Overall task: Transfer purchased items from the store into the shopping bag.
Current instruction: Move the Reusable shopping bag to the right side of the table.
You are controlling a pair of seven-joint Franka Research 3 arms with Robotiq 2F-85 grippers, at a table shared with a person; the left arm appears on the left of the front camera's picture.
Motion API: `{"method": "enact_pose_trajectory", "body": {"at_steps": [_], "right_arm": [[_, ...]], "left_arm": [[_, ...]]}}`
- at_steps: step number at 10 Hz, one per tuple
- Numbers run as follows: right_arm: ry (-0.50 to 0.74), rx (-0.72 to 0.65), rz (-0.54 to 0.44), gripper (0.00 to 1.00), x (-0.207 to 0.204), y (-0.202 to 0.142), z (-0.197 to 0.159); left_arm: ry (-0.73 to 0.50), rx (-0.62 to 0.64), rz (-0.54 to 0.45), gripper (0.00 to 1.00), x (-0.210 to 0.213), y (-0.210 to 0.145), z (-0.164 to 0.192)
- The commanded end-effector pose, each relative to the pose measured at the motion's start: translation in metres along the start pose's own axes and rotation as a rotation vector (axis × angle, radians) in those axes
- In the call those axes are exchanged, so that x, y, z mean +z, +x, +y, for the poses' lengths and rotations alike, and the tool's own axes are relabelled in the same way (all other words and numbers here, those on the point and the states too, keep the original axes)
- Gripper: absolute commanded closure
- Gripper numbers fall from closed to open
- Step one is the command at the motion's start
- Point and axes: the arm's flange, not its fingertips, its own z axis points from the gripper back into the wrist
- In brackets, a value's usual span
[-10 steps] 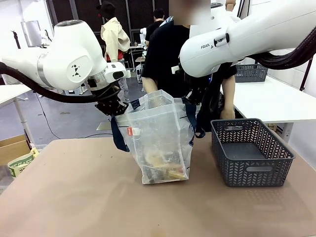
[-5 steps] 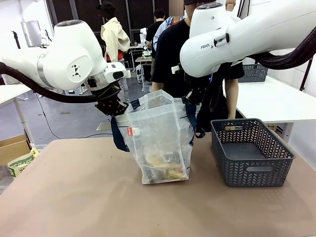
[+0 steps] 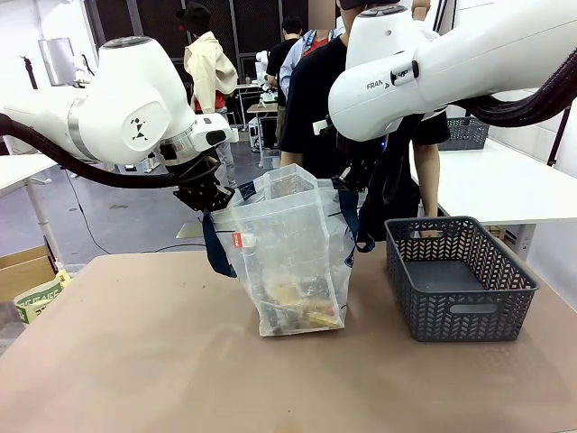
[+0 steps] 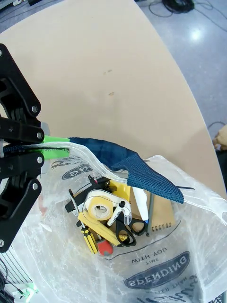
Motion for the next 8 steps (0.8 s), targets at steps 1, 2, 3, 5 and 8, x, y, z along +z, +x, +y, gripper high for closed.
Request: {"method": "enact_pose_trajectory", "body": {"at_steps": [1,2,3,5,8], "right_arm": [[-0.001,0.000,-0.003,1.00,0.0009,0.0004,-0.0001],[-0.001,0.000,-0.003,1.00,0.0009,0.0004,-0.0001],[-0.001,0.000,-0.003,1.00,0.0009,0.0004,-0.0001],[-0.001,0.000,-0.003,1.00,0.0009,0.0004,-0.0001],[-0.001,0.000,-0.003,1.00,0.0009,0.0004,-0.0001]], "left_arm": [[0.001,0.004,-0.001,1.00,-0.0002,-0.0002,0.0006],[0.001,0.004,-0.001,1.00,-0.0002,-0.0002,0.0006],[0.001,0.004,-0.001,1.00,-0.0002,-0.0002,0.0006],[0.001,0.004,-0.001,1.00,-0.0002,-0.0002,0.0006],[0.001,0.004,-0.001,1.00,-0.0002,-0.0002,0.0006]]}}
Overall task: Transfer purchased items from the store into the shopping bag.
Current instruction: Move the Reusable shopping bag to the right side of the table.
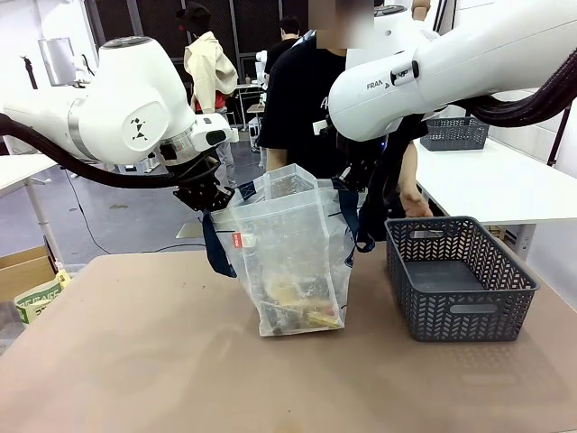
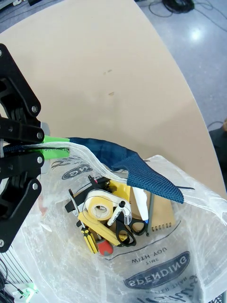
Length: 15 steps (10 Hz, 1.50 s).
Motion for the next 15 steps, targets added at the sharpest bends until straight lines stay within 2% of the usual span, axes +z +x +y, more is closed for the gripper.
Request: {"method": "enact_pose_trajectory", "body": {"at_steps": [1,8,11,13,15], "right_arm": [[-0.001,0.000,-0.003,1.00,0.001,0.000,0.000],[0.000,0.000,0.000,1.00,0.000,0.000,0.000],[0.013,-0.096,0.025,1.00,0.003,0.019,0.016],[0.033,-0.109,0.033,1.00,0.000,0.034,0.023],[0.061,-0.121,0.022,1.00,-0.007,0.043,0.026]], "left_arm": [[0.001,0.004,-0.001,1.00,0.000,0.000,0.001],[0.000,0.000,0.000,1.00,0.000,0.000,0.000],[-0.047,-0.027,-0.025,1.00,0.007,0.010,-0.020],[-0.089,-0.035,-0.034,1.00,0.004,0.016,-0.032],[-0.127,0.010,-0.048,1.00,-0.002,0.018,-0.035]]}}
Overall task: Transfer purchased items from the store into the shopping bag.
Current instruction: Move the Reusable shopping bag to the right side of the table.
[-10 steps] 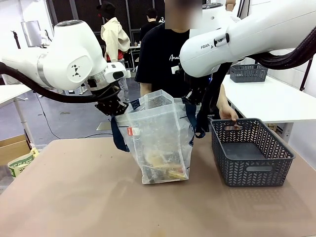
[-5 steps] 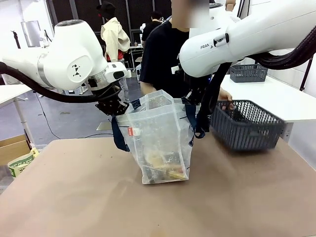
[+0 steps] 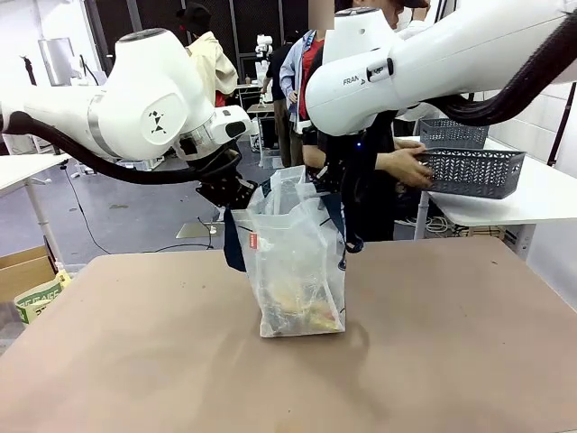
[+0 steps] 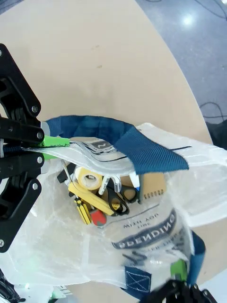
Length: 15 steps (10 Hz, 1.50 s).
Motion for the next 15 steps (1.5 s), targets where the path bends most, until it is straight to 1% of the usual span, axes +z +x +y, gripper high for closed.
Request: {"method": "enact_pose_trajectory", "body": {"at_steps": [1,2,3,4,5,6,7,8,12,14,15], "right_arm": [[0.034,-0.044,-0.013,1.00,-0.003,0.012,0.003],[0.045,-0.068,-0.029,1.00,-0.003,0.013,0.003],[0.052,-0.085,-0.022,1.00,-0.004,0.013,0.003],[0.053,-0.082,0.001,1.00,-0.002,0.012,0.003],[0.044,-0.048,0.016,1.00,0.006,0.006,0.003],[0.029,-0.054,-0.008,1.00,-0.003,0.011,0.002],[0.028,-0.054,-0.001,1.00,-0.001,0.010,0.002],[0.058,-0.121,0.008,1.00,0.001,0.016,0.004],[0.044,-0.169,0.015,1.00,0.001,0.027,0.013],[0.066,-0.206,0.004,1.00,0.002,0.031,0.021],[0.072,-0.225,0.004,1.00,0.002,0.034,0.025]], "left_arm": [[-0.059,0.047,-0.028,1.00,-0.006,0.005,-0.001],[-0.070,0.092,-0.058,1.00,-0.006,0.008,-0.001],[-0.068,0.131,-0.065,1.00,-0.007,0.011,0.000],[-0.070,0.138,-0.059,1.00,-0.005,0.010,0.001],[-0.056,0.082,-0.037,1.00,-0.006,0.006,0.001],[-0.056,0.082,-0.037,1.00,-0.006,0.006,0.001],[-0.058,0.107,-0.039,1.00,-0.007,0.007,0.002],[-0.064,0.091,-0.046,1.00,-0.007,0.012,-0.005],[-0.080,0.075,-0.056,1.00,-0.005,0.027,-0.018],[-0.093,0.102,-0.057,1.00,-0.007,0.031,-0.020],[-0.103,0.115,-0.073,1.00,-0.007,0.033,-0.022]]}}
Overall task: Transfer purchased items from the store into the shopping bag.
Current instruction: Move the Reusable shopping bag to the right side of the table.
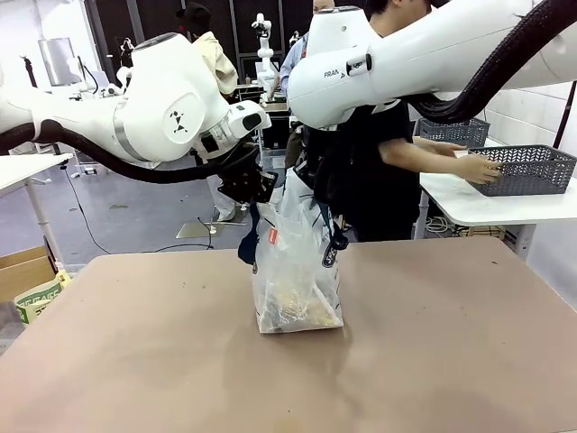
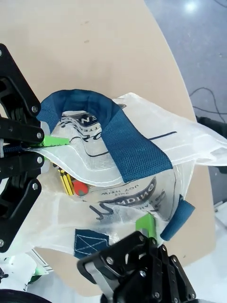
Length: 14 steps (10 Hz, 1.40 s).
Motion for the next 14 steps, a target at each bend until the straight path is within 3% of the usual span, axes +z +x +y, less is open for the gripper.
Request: {"method": "enact_pose_trajectory", "body": {"at_steps": [1,4,6,7,9,11,14], "right_arm": [[0.027,-0.064,-0.008,1.00,0.001,0.007,0.009],[0.066,-0.100,-0.019,1.00,0.000,0.009,0.011],[0.008,-0.138,-0.012,1.00,0.003,0.003,0.002],[0.033,-0.074,-0.002,1.00,0.000,0.004,0.007],[0.030,-0.090,0.000,1.00,0.000,0.004,0.004],[0.023,-0.246,0.042,1.00,-0.003,0.012,-0.002],[0.077,-0.295,0.039,1.00,-0.009,0.016,-0.011]], "left_arm": [[-0.026,0.034,-0.047,1.00,0.004,0.009,-0.008],[-0.042,0.062,-0.070,1.00,0.006,0.012,-0.015],[-0.009,0.077,-0.060,1.00,0.008,0.007,-0.005],[-0.016,0.041,-0.034,1.00,0.003,0.006,-0.010],[-0.013,0.050,-0.031,1.00,0.002,0.006,-0.007],[-0.009,0.099,-0.005,1.00,-0.002,0.009,-0.007],[0.019,0.185,-0.015,1.00,-0.007,0.014,0.001]]}}
